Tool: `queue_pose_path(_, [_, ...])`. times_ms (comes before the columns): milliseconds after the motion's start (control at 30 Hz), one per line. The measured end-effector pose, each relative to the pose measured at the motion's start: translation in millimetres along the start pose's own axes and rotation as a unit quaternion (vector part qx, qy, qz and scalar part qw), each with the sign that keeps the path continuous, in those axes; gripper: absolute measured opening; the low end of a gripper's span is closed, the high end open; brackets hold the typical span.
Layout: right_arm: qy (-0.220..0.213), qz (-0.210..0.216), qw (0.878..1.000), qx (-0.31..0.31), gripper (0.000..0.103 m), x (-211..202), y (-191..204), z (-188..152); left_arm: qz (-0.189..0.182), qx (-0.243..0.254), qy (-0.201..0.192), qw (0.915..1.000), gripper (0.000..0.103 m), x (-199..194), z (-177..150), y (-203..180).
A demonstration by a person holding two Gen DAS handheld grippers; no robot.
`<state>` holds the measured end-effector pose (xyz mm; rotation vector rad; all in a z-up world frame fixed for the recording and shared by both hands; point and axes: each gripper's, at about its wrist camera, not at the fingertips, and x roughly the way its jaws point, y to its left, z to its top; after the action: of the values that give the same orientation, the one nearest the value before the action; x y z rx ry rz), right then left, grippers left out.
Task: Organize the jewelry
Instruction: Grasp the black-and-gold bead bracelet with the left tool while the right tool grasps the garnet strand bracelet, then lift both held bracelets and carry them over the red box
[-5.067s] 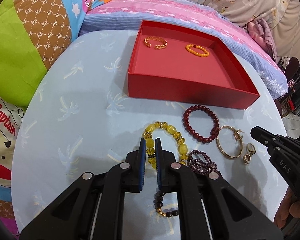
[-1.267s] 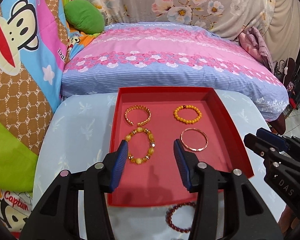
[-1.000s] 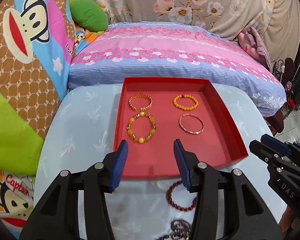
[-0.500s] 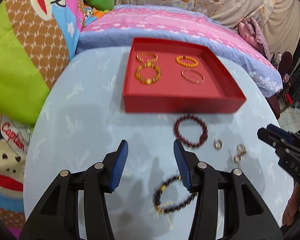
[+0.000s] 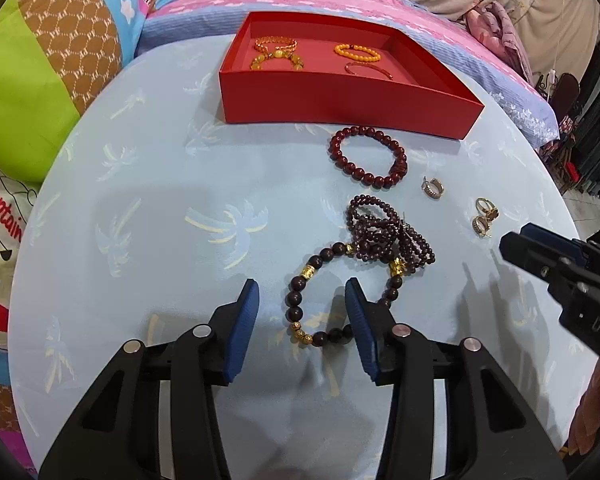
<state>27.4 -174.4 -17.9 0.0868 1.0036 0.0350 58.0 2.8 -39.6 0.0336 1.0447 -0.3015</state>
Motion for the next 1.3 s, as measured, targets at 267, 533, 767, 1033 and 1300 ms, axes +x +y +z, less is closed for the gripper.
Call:
queue_pose_path(267, [0.003,0.020,0.999,-0.027,0.032,11.1,26.2,0.2,-0.016,-0.002,0.002,0.9999,0.008,0.3,0.7,5.7])
queue_pose_path(533, [0.013,0.039,0.998,-0.045,0.030,26.2,43.8,6.0,-0.020,-0.004,0.004,0.9998,0.008,-0.5,0.4,5.6])
queue_pose_path(767, [0.024,0.052,0.997,-0.055,0.014,41.3,53.6,8.8,-0.022,-0.006,0.006,0.9997,0.008,-0.1,0.6,6.5])
queue_pose_path(1033, [0.018,0.063,0.997,-0.049,0.007,36.6,49.6,8.0,-0.029,-0.012,0.011,0.9995,0.007,-0.9,2.1,7.6])
queue_pose_path(1300, [-0.009,0.063,0.998,-0.018,0.007,6.1,28.9,12.9,-0.038,-0.012,-0.005,0.9992,0.007,-18.9,9.0,6.3])
